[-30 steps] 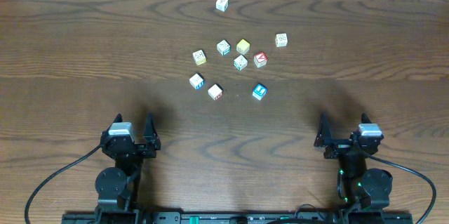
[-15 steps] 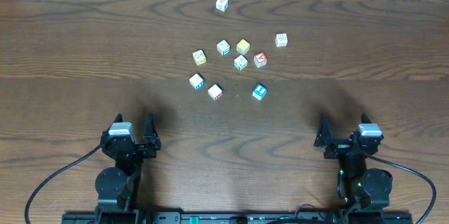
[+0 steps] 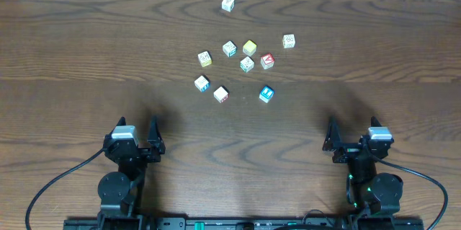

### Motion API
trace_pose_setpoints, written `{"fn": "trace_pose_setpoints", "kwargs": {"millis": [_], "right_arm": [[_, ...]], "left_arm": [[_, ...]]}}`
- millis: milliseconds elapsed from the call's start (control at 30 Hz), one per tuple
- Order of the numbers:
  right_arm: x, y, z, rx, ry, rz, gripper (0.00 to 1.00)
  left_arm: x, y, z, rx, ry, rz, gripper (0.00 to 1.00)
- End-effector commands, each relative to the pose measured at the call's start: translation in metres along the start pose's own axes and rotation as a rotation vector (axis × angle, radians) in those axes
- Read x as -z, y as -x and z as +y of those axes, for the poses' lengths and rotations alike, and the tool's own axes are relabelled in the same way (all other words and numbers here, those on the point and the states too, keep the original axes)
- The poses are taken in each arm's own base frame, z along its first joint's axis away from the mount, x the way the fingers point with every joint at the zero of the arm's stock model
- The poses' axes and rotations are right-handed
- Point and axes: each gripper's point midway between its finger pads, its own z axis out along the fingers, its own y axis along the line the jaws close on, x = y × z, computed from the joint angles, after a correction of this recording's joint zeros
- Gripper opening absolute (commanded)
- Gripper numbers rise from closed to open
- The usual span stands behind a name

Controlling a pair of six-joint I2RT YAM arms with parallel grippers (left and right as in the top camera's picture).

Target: Lift 4 blocks

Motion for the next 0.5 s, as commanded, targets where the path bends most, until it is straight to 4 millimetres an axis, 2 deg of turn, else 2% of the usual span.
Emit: {"fn": "trace_pose_setpoints", "kwargs": {"millis": [0,467], "right_arm": [[-0.0002,-0.0022,-0.0003,0.016,0.000,0.008,0.99],[-0.0002,-0.0022,-0.0003,0.016,0.000,0.008,0.99]], "left_arm": [[-0.0013,-0.0180,0.0019,0.003,0.006,0.055,0.74],[-0.0012,-0.0179,0.0032,-0.016,0.014,0.055,0.74]]}}
